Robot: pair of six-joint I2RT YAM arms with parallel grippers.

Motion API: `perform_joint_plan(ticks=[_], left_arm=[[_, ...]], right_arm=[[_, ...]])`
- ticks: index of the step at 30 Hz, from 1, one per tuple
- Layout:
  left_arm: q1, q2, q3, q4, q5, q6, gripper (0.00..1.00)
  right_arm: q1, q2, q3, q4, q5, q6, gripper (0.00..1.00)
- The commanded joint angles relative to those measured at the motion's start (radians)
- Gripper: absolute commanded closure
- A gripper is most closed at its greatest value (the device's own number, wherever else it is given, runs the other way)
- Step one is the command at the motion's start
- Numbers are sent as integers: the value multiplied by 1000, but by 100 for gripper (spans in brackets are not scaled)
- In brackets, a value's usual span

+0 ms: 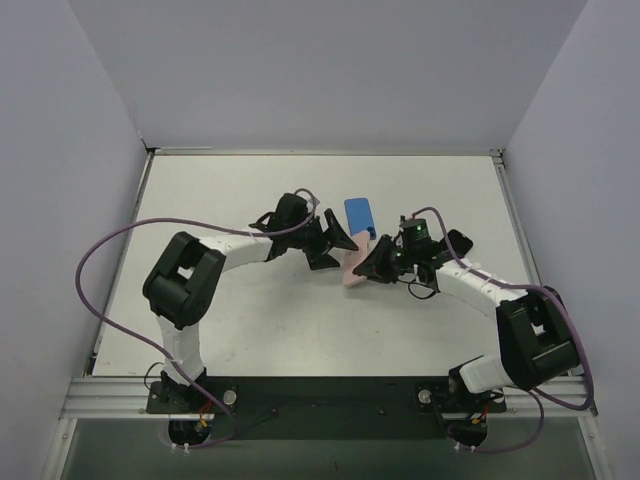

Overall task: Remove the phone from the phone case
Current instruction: Adjust the phone.

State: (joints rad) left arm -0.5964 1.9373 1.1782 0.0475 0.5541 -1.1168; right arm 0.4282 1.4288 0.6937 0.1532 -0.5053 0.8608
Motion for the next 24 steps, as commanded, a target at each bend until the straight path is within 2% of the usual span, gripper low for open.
perform_joint_plan(ticks=[1, 2, 7, 9, 10, 11, 12, 13, 14, 16, 17, 21, 24], left_arm=[[41, -156, -32, 173, 116, 0, 8], [53, -181, -47, 190, 124, -5, 7], [115, -254, -184, 481, 176, -110, 5], [129, -256, -215, 578, 202, -153, 5], [132, -255, -225, 613, 219, -194, 5], [133, -250, -250, 649, 227, -215, 5], [139, -247, -261, 705, 234, -228, 5], [142, -247, -268, 724, 242, -239, 5], [147, -247, -278, 736, 247, -254, 5], [158, -248, -304, 801, 251, -294, 6], [159, -245, -308, 822, 256, -307, 6], [161, -232, -310, 920, 268, -367, 11], [161, -221, -293, 910, 277, -365, 17]], right_arm=[[-77, -53, -5, 170, -148, 50, 100], [-83, -56, -8, 219, -200, 56, 100], [-123, -79, -31, 409, -347, 164, 100], [-126, -65, -46, 596, -418, 242, 100], [-128, -54, -68, 679, -439, 339, 100], [-128, -38, -75, 838, -455, 387, 100], [-126, 7, -86, 926, -466, 436, 100], [-128, 33, -101, 1021, -482, 554, 100], [-128, 63, -108, 1207, -486, 610, 100], [-128, 163, -114, 1395, -487, 790, 100], [-125, 201, -109, 1507, -490, 825, 100], [-97, 245, -105, 1513, -512, 801, 100], [-74, 252, -92, 1511, -530, 794, 100]])
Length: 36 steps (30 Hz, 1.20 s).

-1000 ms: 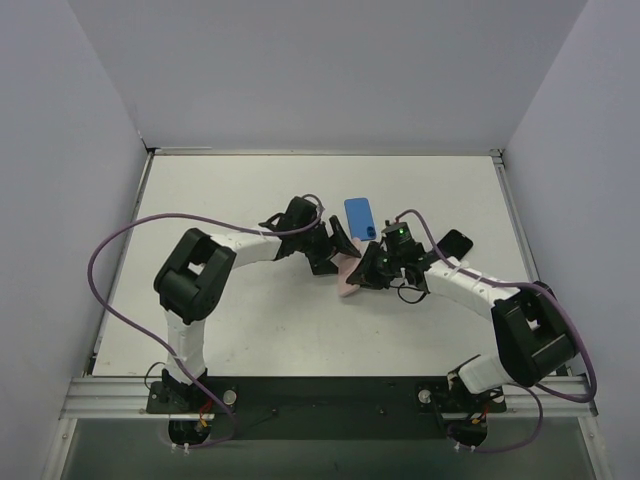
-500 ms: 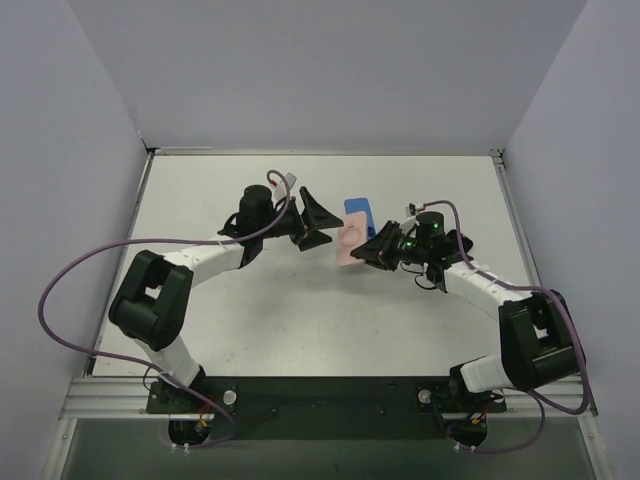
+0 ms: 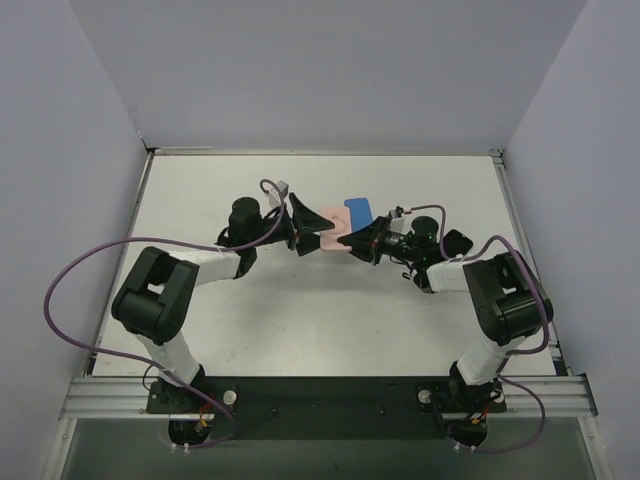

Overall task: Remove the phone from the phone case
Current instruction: Adjust the phone.

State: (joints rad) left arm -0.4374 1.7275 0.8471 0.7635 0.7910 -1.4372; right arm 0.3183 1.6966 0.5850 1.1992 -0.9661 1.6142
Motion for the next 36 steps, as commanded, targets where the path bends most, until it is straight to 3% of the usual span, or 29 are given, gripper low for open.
perform_joint_plan(ticks=[1, 9, 15, 18, 25, 27, 28, 29, 30, 31, 32, 33, 34, 36], left_arm=[[2, -3, 44, 191, 45, -43, 18], [6, 64, 69, 253, 40, -92, 33], [25, 113, 92, 295, 39, -140, 36], [23, 132, 110, 301, 42, -153, 46], [25, 142, 124, 280, 36, -161, 96], [26, 142, 121, 278, 30, -166, 100], [25, 135, 118, 272, 28, -163, 100], [25, 127, 118, 242, 22, -157, 100], [25, 115, 118, 211, 16, -126, 100], [25, 89, 124, 163, 7, -102, 100], [25, 72, 128, 34, -2, -73, 100], [25, 55, 136, -49, -34, 5, 100], [23, 22, 150, -138, -54, 49, 100], [19, -9, 194, -404, -139, 174, 100]], right_arm=[[39, -14, 21, 467, -72, 39, 100], [76, -26, 38, 467, -115, 30, 100], [87, -45, -4, 467, -154, -2, 100], [87, -40, -30, 467, -174, -13, 100], [84, -11, -74, 441, -178, -66, 100], [67, -29, -99, 363, -152, -146, 100], [59, -50, -117, 226, -129, -198, 97], [53, -130, -134, 127, -75, -261, 70], [56, -187, -143, -7, -28, -459, 61], [65, -318, -127, -404, 27, -591, 55], [89, -384, -85, -634, 100, -716, 39], [119, -438, -4, -975, 324, -922, 32], [180, -509, 31, -1066, 402, -976, 27], [188, -549, 82, -1195, 516, -1039, 26]])
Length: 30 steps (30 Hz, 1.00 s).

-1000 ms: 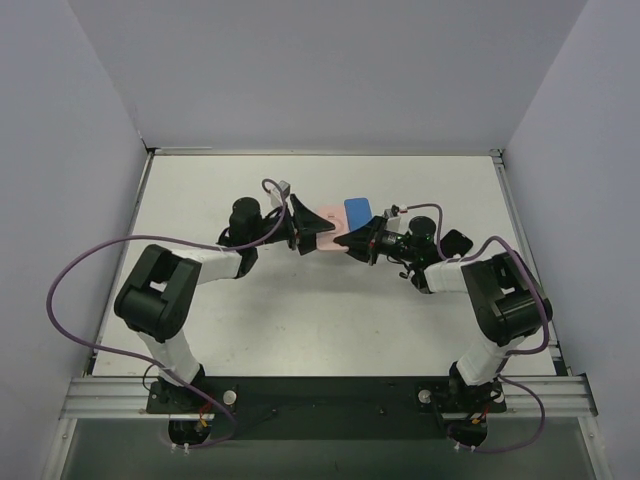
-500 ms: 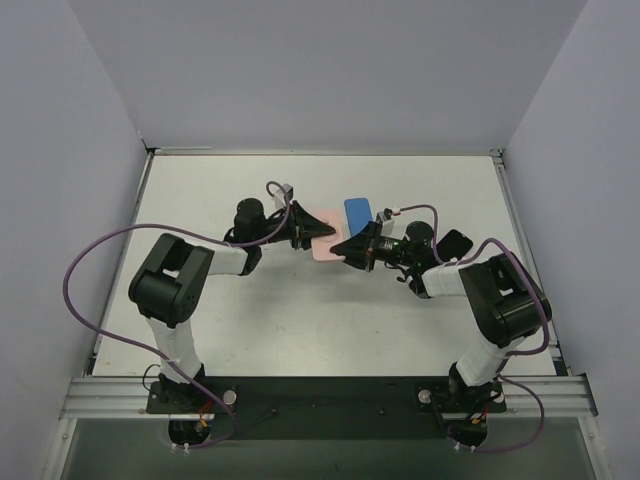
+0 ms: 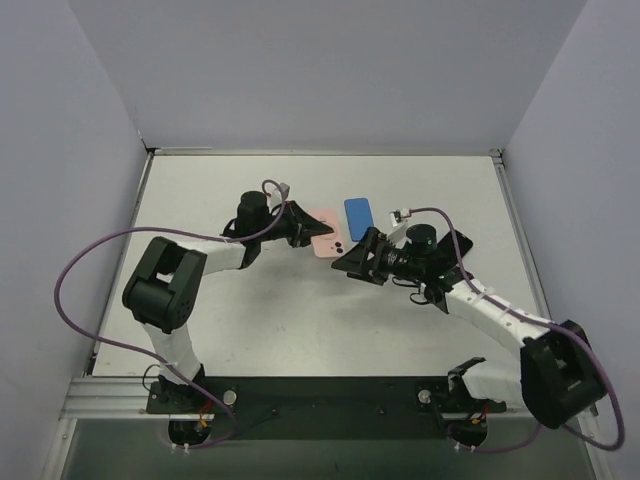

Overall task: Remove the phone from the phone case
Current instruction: Adjust the phone.

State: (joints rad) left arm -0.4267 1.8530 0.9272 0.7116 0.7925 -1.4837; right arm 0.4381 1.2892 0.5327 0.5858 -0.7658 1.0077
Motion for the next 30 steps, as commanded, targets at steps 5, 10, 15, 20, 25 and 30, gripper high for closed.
perform_joint_plan(ticks=[5, 10, 15, 20, 25, 30], left_arm=[[-23, -207, 220, -783, -353, 322, 100], [-90, -230, 326, -1048, -489, 341, 100], [-141, -145, 562, -1435, -642, 362, 100], [-178, -74, 736, -1660, -685, 375, 100], [-193, -29, 823, -1785, -717, 373, 100], [-199, 34, 944, -1920, -742, 378, 100]], right_arm=[[146, -197, 233, -750, 532, -520, 25], [295, -139, 343, -820, 756, -581, 26], [448, -99, 431, -837, 899, -624, 26], [553, -38, 486, -834, 1022, -684, 26], [594, 51, 588, -882, 1168, -690, 25], [600, 114, 644, -886, 1209, -699, 30]])
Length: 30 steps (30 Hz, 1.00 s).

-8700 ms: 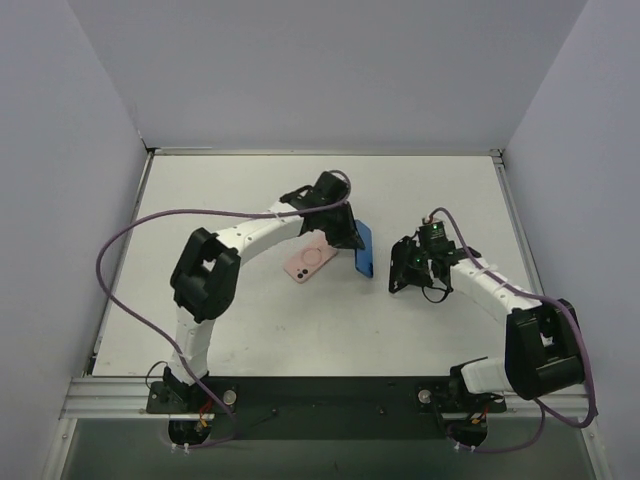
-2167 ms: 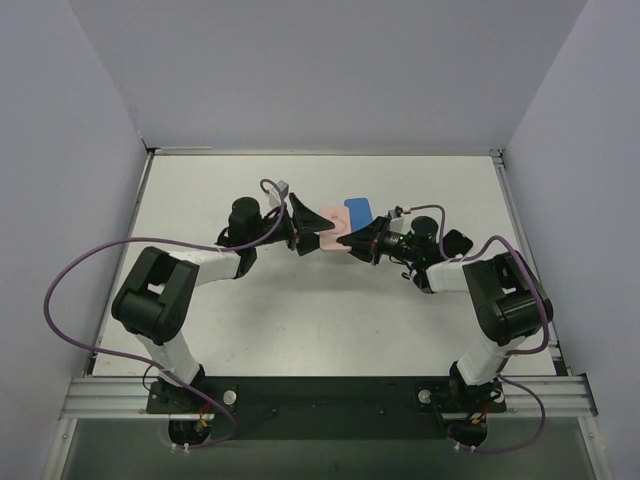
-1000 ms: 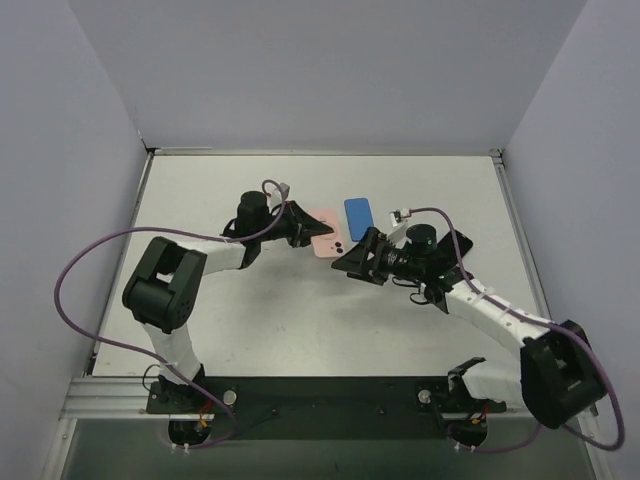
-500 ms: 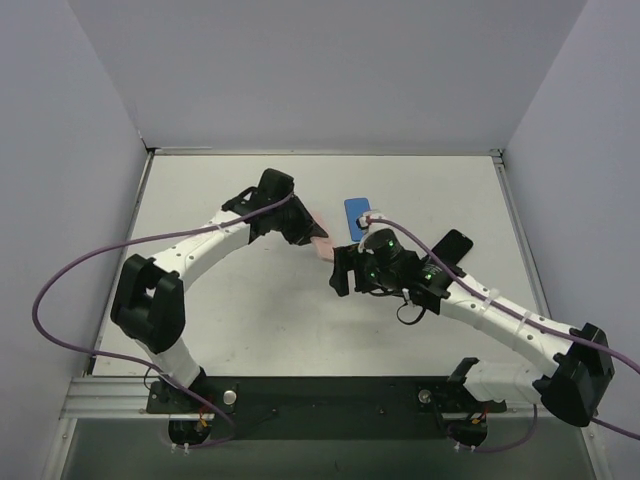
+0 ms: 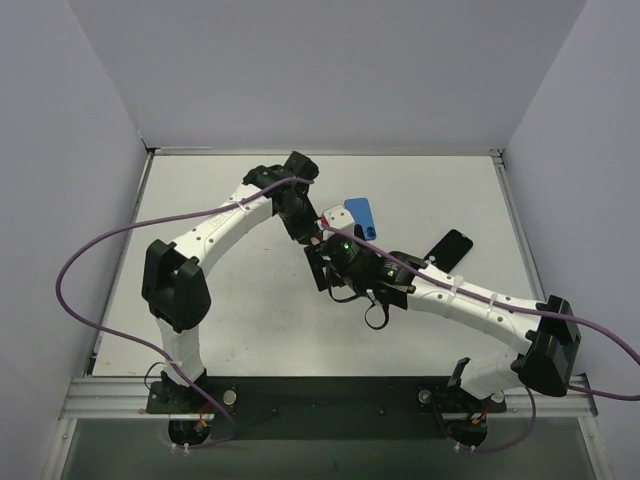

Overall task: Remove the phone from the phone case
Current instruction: Adjust the phone.

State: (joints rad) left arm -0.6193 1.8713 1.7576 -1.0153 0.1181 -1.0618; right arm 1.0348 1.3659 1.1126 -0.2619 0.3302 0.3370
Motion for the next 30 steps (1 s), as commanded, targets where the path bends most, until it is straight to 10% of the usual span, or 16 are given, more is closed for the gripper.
perform_joint_plan(ticks=[1, 6, 18, 22, 30], left_arm=[[-8, 20, 115, -201, -69, -46, 100], [-19, 22, 112, -207, -77, -69, 100], [-30, 35, 108, -197, -35, -37, 100], [-28, 43, 71, -117, 61, -4, 100], [-26, -21, 11, -3, 95, 29, 33]], right_arm=[[5, 64, 84, -39, 116, -39, 31], [10, 105, 113, -36, 116, -33, 37], [22, 160, 130, -22, 144, -23, 100], [22, 145, 112, -22, 199, -12, 100], [-8, 73, 43, -23, 238, 26, 100]])
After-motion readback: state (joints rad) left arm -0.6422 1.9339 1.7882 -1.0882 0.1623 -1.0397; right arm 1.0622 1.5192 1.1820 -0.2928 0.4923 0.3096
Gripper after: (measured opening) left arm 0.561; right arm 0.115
